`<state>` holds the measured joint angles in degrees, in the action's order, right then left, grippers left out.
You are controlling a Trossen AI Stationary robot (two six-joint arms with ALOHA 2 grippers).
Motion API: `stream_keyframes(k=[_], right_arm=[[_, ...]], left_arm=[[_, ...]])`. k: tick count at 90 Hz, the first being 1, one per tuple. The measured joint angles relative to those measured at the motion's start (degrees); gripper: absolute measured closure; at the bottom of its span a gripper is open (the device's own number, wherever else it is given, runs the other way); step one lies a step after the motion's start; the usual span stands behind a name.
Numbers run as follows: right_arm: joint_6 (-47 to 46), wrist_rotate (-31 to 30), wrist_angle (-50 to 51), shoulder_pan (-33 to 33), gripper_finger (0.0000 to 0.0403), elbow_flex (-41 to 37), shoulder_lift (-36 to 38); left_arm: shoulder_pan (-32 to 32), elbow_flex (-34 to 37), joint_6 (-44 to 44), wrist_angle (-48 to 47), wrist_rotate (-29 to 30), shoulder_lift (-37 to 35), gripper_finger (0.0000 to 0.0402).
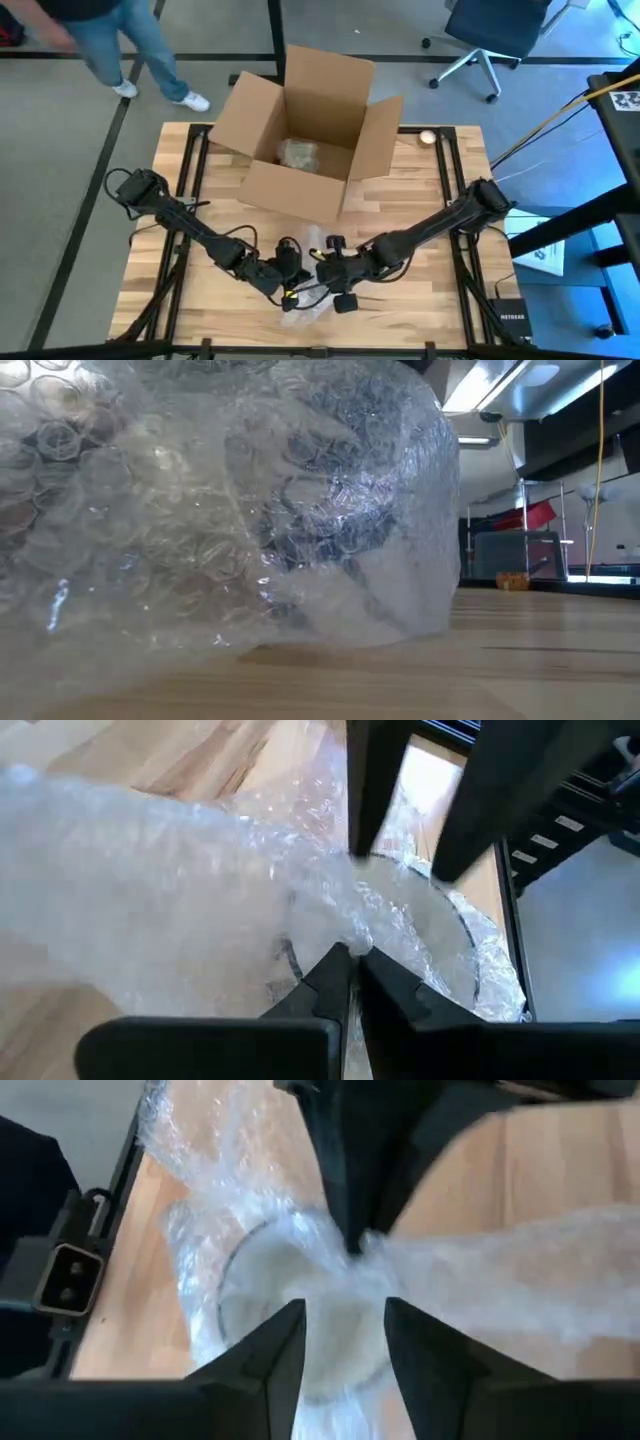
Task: Wrap mug
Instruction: Wrap the blue mug with bubble wrap
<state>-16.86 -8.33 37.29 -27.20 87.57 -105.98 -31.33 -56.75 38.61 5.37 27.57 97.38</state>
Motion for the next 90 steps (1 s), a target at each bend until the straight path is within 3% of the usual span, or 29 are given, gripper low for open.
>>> stream_keyframes(k=[16,28,38,56,90], right_arm=[[-5.7,0.3,8.9,-4.7,0.0276,-0.1,0.7],[-11.0,-1.9,7.7,-8.2,0.0276,-4.2,0.6],[-14.4,-8.6,1.3,-9.8,0.0276,-9.3,0.2],[-15.7,-15.4,-14.5,-8.6,0.0276,-14.8,0.0],[-14.4,-18.0,-18.3,-7.2,0.0276,-15.0,-1.5]], left_arm=[[0.0,0.0,0.1,0.1,0.0,0.0,0.0401],[0.0,0.0,0.3,1.1,0.0,0.0,0.0401],[0.0,0.0,0.3,3.2,-0.2,-0.1,0.0401],[0.0,0.0,-1.9,9.2,-3.7,-0.1,0.0401],[1.5,0.0,0.7,10.4,-6.3,4.1,0.0401]])
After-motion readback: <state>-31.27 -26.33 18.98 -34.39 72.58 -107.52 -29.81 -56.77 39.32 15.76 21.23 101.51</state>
